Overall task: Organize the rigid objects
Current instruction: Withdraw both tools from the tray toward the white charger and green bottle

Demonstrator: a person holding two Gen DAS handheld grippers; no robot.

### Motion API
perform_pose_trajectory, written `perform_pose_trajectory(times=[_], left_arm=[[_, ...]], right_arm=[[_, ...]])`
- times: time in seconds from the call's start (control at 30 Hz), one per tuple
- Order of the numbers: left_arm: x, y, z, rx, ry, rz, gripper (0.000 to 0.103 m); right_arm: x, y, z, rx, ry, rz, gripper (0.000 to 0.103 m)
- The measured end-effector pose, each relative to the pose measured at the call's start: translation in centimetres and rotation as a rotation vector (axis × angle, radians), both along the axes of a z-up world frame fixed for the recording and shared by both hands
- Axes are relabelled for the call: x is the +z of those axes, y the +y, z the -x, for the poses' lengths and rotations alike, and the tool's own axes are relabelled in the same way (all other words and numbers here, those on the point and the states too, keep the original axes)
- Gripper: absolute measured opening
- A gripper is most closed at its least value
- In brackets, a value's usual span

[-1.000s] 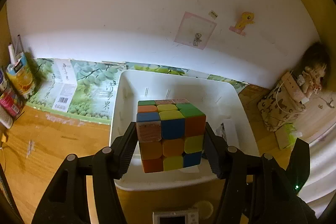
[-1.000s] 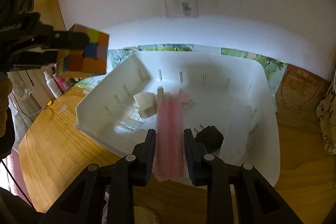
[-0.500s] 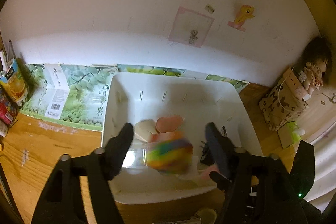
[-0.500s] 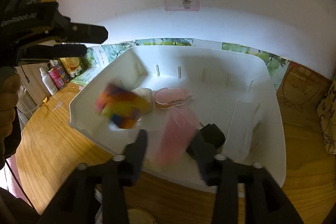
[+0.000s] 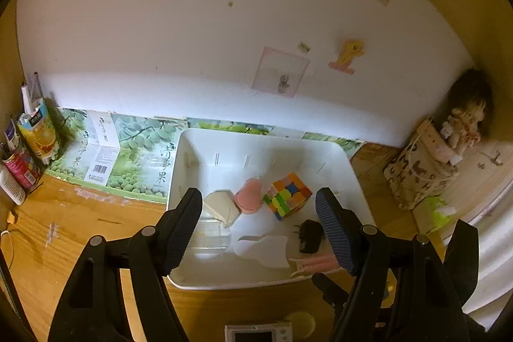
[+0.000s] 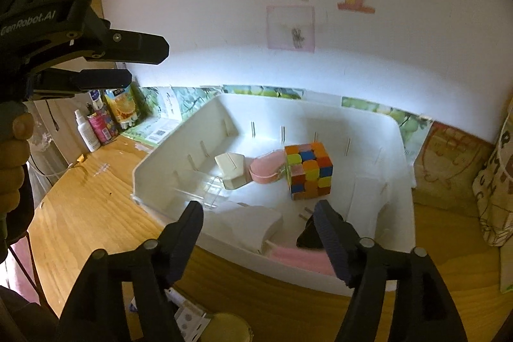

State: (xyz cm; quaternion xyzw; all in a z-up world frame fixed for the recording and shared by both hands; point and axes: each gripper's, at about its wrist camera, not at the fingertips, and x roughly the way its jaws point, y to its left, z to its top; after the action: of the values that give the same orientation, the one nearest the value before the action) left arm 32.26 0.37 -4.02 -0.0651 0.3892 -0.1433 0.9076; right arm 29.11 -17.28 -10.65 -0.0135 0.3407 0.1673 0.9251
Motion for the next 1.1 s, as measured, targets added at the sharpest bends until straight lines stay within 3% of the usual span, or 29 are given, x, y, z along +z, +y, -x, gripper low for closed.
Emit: perform_pose_trajectory(times=[0.47,1.1], left_arm=[[3.9,0.7,7.0,0.008,-0.111,0.021,0.080],[2.0,2.4,17.0,0.125,-0.049,-0.073,0.080]], right_arm=[[3.1,0.0,6.2,0.005,-0.064,-0.016,0.074],[1.2,0.7,16.9,0.047,0.019,-0.035,0.075]])
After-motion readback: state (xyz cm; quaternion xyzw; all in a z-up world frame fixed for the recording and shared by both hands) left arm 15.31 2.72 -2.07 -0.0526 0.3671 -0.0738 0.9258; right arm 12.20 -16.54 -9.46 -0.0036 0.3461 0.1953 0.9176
